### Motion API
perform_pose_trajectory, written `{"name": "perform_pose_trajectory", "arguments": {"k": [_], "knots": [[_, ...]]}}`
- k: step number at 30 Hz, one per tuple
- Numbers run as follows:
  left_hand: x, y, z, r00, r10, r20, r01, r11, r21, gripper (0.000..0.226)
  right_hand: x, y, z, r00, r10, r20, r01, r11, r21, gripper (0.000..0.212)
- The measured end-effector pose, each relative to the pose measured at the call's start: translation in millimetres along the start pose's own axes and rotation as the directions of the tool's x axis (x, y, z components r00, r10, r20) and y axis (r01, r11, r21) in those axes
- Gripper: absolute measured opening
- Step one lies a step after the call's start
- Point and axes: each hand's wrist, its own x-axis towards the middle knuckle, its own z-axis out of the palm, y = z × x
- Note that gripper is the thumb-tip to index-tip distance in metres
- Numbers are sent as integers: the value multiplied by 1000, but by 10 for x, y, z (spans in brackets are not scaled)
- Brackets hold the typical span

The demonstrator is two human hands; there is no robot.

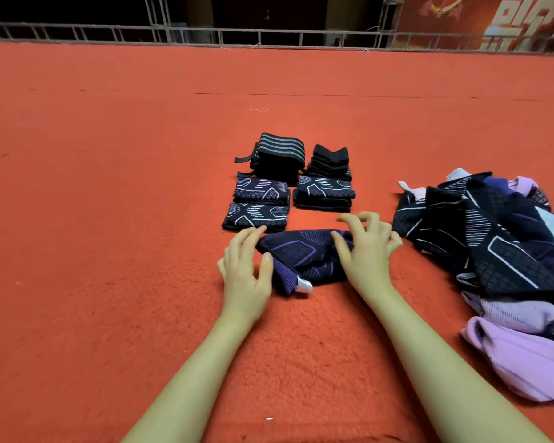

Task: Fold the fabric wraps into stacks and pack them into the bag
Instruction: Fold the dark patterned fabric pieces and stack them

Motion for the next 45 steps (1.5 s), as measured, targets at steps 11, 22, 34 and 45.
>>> {"name": "perform_pose_trajectory", "arguments": {"k": [11, 22, 34, 45], "knots": [[-54, -117, 106, 920, 155, 360, -313, 845, 435, 41, -329, 40, 42, 898, -311, 312, 295, 951, 98, 33], [-62, -119, 60, 925, 204, 320, -294, 919, 262, 24, -337, -8, 167, 975, -143, 169, 151, 988, -34, 29], [-97, -176, 72, 889, 340, 307, -445, 801, 400, 26, -340, -3, 130, 975, -100, 199, 105, 994, -15, 31], [156, -312, -187, 854, 494, 165, -515, 755, 405, 12, -117, -39, 126, 979, 112, 168, -104, 993, -51, 23]]}}
